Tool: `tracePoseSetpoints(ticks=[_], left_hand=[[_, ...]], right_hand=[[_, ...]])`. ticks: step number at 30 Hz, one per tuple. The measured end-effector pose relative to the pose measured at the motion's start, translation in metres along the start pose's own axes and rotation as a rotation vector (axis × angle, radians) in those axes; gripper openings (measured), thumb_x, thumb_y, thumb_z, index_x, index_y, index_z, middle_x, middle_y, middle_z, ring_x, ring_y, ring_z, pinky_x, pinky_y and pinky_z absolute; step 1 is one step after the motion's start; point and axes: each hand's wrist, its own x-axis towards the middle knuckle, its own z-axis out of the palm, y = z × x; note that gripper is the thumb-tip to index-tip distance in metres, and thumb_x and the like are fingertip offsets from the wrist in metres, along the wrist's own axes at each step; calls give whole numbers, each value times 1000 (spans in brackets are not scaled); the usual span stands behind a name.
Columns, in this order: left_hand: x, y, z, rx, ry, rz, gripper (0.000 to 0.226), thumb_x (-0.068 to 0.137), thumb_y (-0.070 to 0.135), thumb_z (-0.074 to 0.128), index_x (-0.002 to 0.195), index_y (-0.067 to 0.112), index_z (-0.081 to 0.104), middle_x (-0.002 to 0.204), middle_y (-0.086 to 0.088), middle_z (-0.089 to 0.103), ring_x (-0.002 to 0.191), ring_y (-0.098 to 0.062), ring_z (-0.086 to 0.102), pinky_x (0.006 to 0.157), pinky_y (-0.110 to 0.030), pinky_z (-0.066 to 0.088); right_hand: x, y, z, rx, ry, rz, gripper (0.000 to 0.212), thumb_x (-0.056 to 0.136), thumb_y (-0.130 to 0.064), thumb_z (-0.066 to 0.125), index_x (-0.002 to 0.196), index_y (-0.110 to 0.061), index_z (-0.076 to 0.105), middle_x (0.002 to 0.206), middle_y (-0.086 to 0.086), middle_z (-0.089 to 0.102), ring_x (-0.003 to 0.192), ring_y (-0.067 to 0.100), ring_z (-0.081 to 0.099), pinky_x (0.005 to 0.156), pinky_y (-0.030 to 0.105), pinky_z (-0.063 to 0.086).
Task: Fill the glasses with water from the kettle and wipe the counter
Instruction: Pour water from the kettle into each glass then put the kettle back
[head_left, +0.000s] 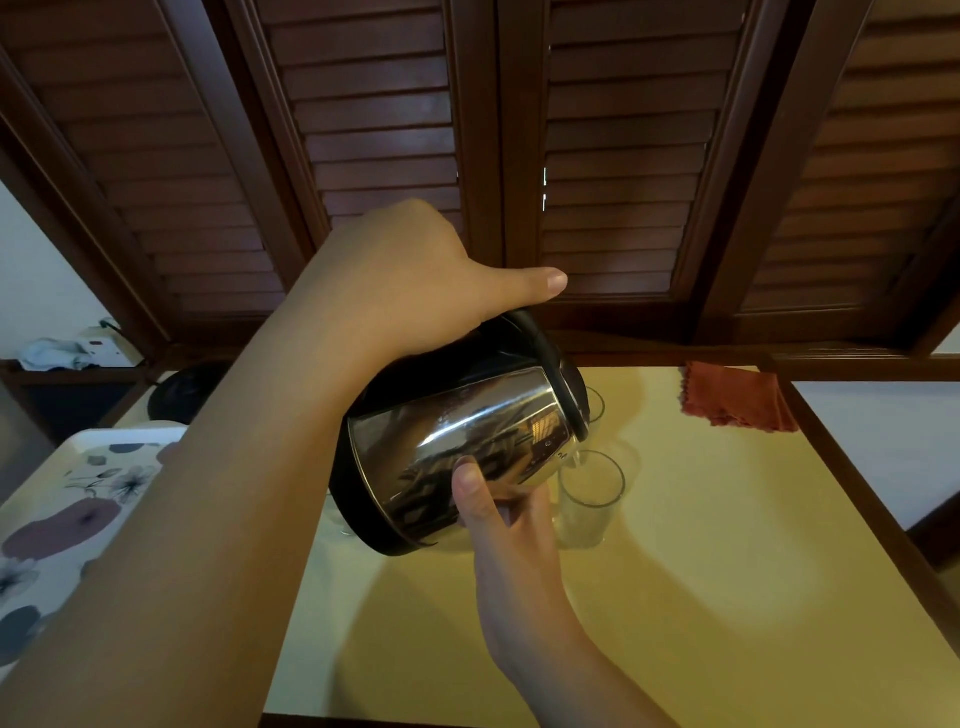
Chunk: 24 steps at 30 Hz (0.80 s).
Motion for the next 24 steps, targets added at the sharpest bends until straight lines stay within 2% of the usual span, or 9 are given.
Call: tracePoseSetpoints(ticks=[5, 7, 14, 20, 24], left_hand=[[1, 2, 0, 11, 1, 9, 83, 71, 98, 51, 53, 17, 52, 54, 2, 45, 49, -16, 46, 56, -33, 34], [2, 3, -1, 13, 2, 11, 83, 72, 97, 52, 54, 16, 54, 55, 0, 47, 51, -17, 49, 56, -33, 33], [4, 7, -2, 14, 25, -13, 86, 71, 98, 52, 60, 14, 67, 61, -3, 60, 60, -19, 61, 57, -33, 37], [5, 10, -1, 17, 19, -11, 86, 71, 99, 52, 60, 15, 63, 60, -2, 56, 58, -18, 57, 57, -33, 37], [6, 13, 0, 25, 17, -7, 83, 71, 98, 52, 58, 16, 58, 59, 0, 51, 56, -18, 53, 55, -32, 35]], right_hand=[[2, -2, 1, 24, -4, -3, 113, 46, -89, 87, 142, -39, 52, 127, -21, 75, 116, -6, 69, 87, 10, 56], [3, -2, 1, 41, -7, 2, 115, 44, -88, 88, 141, -38, 52, 124, -23, 75, 113, -8, 70, 84, 6, 54], [6, -3, -1, 57, -29, 20, 116, 42, -88, 89, 140, -39, 53, 127, -20, 75, 116, -4, 70, 86, 8, 54], [7, -3, -2, 74, -33, 21, 115, 43, -85, 91, 140, -34, 55, 126, -17, 76, 117, -2, 71, 87, 9, 55], [9, -3, -4, 72, -31, 22, 115, 46, -85, 91, 143, -36, 52, 132, -14, 75, 124, 4, 69, 95, 20, 55]])
